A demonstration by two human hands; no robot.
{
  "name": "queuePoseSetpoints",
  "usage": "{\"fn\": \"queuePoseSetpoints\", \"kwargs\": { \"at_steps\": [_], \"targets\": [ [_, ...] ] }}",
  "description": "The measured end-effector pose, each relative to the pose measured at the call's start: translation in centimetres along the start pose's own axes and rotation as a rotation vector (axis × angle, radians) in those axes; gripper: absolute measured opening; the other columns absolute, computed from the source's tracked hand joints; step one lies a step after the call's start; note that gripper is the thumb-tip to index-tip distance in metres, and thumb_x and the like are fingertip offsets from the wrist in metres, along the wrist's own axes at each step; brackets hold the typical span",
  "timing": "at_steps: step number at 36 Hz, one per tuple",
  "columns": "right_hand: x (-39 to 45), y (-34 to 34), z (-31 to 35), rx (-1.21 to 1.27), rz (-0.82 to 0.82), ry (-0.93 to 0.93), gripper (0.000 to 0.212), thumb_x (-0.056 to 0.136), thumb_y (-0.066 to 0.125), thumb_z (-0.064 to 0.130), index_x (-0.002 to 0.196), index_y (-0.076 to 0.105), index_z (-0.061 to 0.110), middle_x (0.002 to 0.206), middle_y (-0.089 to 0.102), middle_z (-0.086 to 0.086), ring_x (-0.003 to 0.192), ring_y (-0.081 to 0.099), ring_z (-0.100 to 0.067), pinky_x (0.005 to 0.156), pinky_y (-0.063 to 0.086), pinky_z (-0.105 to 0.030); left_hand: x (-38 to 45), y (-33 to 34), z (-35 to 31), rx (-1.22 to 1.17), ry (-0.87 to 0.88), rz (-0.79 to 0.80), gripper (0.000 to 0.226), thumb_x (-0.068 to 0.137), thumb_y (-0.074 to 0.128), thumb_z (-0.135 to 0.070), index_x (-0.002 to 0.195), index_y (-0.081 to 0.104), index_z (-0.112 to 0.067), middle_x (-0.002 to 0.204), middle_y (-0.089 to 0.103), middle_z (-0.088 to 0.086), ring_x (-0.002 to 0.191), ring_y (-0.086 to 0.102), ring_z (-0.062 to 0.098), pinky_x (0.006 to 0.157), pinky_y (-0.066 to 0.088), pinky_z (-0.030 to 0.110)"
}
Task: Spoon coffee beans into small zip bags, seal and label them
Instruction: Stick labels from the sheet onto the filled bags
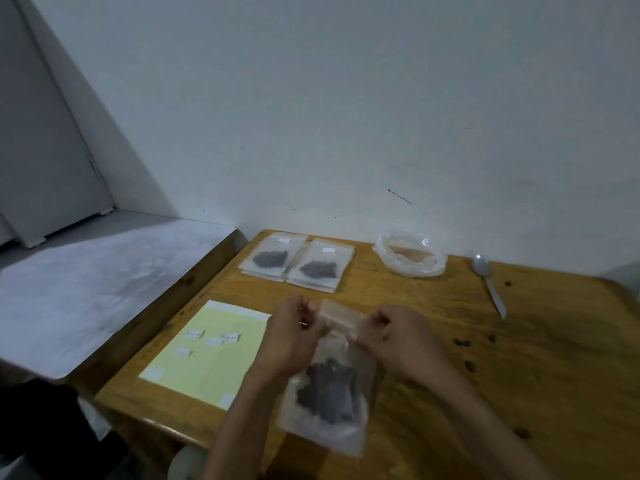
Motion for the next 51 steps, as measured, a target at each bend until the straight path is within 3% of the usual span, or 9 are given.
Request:
{"fn": "queuePoseSetpoints", "kwargs": {
  "at_steps": [4, 10, 14, 19, 24, 31, 34, 42, 51],
  "targets": [
    [0.0, -1.3, 1.5, 0.720, 0.139, 0.029, 0.011, 0.086, 0.075, 0.021, 0.094, 0.070, 0.016, 0.097, 0.076, -0.002, 0.089, 0.071, -0.016, 0.059, 0.053, -0.022, -1.5, -2.5, -1.5, -0.409, -0.067, -0.033, 0.012, 0.088, 0.070, -0.006, 0.084, 0.060, -0.011, 0.076, 0.069, 0.007, 0.074, 0.066, 0.021, 0.069, 0.057, 0.036],
    [0.6, 0.6, 5.6, 1.025, 0.253, 0.073, 0.008, 0.083, 0.075, 0.010, 0.085, 0.072, 0.003, 0.085, 0.075, -0.008, 0.079, 0.071, -0.021, 0.066, 0.060, -0.033, -3.7, -5.3, -1.7, -0.523, -0.189, -0.019, 0.018, 0.085, 0.068, -0.027, 0.086, 0.073, -0.009, 0.088, 0.076, 0.007, 0.081, 0.073, 0.023, 0.068, 0.058, 0.040],
    [1.4, 2.9, 8.2, 0.947, 0.292, -0.003, 0.008, 0.081, 0.078, 0.012, 0.081, 0.074, 0.005, 0.075, 0.074, -0.004, 0.074, 0.067, -0.019, 0.075, 0.059, -0.042, -5.1, -7.6, -0.7, -0.526, -0.260, -0.067, 0.039, 0.077, 0.066, -0.039, 0.099, 0.072, -0.007, 0.099, 0.077, 0.010, 0.091, 0.075, 0.027, 0.086, 0.053, 0.050],
    [2.3, 5.9, 11.5, 0.636, 0.264, -0.147, 0.026, 0.091, 0.070, 0.039, 0.085, 0.074, 0.014, 0.082, 0.075, 0.002, 0.074, 0.069, -0.014, 0.066, 0.055, -0.028, -5.7, -11.5, 1.5, -0.434, -0.273, -0.312, 0.024, 0.090, 0.064, -0.033, 0.097, 0.073, -0.012, 0.089, 0.078, 0.007, 0.082, 0.076, 0.023, 0.082, 0.056, 0.047],
    [3.7, 9.6, 13.3, 0.139, 0.199, -0.294, 0.018, 0.093, 0.068, 0.032, 0.087, 0.073, 0.016, 0.085, 0.070, 0.005, 0.077, 0.063, -0.008, 0.070, 0.056, -0.030, -5.6, -15.3, 3.5, -0.407, -0.266, -0.550, 0.022, 0.094, 0.066, -0.025, 0.083, 0.071, -0.007, 0.076, 0.077, 0.010, 0.074, 0.076, 0.029, 0.085, 0.056, 0.057],
    [4.8, 14.0, 13.8, -0.283, 0.221, -0.246, 0.035, 0.083, 0.069, 0.053, 0.080, 0.060, 0.020, 0.079, 0.057, 0.004, 0.080, 0.055, -0.022, 0.073, 0.043, -0.037, -5.2, -17.6, 4.7, -0.422, -0.229, -0.654, 0.028, 0.095, 0.064, -0.021, 0.082, 0.064, 0.003, 0.067, 0.075, 0.009, 0.061, 0.074, 0.018, 0.066, 0.051, 0.036],
    [5.0, 14.9, 13.8, -0.246, 0.205, -0.218, 0.028, 0.083, 0.072, 0.048, 0.075, 0.062, 0.023, 0.074, 0.057, 0.004, 0.079, 0.059, -0.025, 0.077, 0.048, -0.039, -5.2, -17.9, 5.0, -0.423, -0.232, -0.647, 0.027, 0.095, 0.063, -0.022, 0.081, 0.064, 0.002, 0.073, 0.075, 0.013, 0.059, 0.073, 0.017, 0.065, 0.055, 0.034],
    [5.1, 14.5, 13.9, -0.068, 0.292, -0.170, 0.041, 0.087, 0.073, 0.027, 0.051, 0.055, 0.021, 0.052, 0.049, 0.002, 0.052, 0.048, -0.018, 0.056, 0.042, -0.035, -5.4, -17.7, 5.2, -0.480, -0.243, -0.648, 0.027, 0.094, 0.065, -0.018, 0.071, 0.062, -0.007, 0.066, 0.074, 0.011, 0.056, 0.072, 0.019, 0.053, 0.057, 0.028],
    [2.3, 7.1, 15.6, 0.492, 0.255, -0.324, 0.011, 0.082, 0.081, 0.024, 0.082, 0.073, 0.018, 0.077, 0.074, 0.000, 0.073, 0.070, -0.014, 0.066, 0.058, -0.024, -4.6, -16.0, 3.9, -0.530, -0.258, -0.533, 0.024, 0.094, 0.065, -0.023, 0.092, 0.071, -0.001, 0.082, 0.077, 0.014, 0.076, 0.076, 0.029, 0.082, 0.058, 0.053]
  ]
}}
Point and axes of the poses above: each hand's wrist, its own x-axis towards the middle knuckle, its own y-axis out of the palm, z = x × y, the point moved 1 cm from there along x, towards the middle knuckle
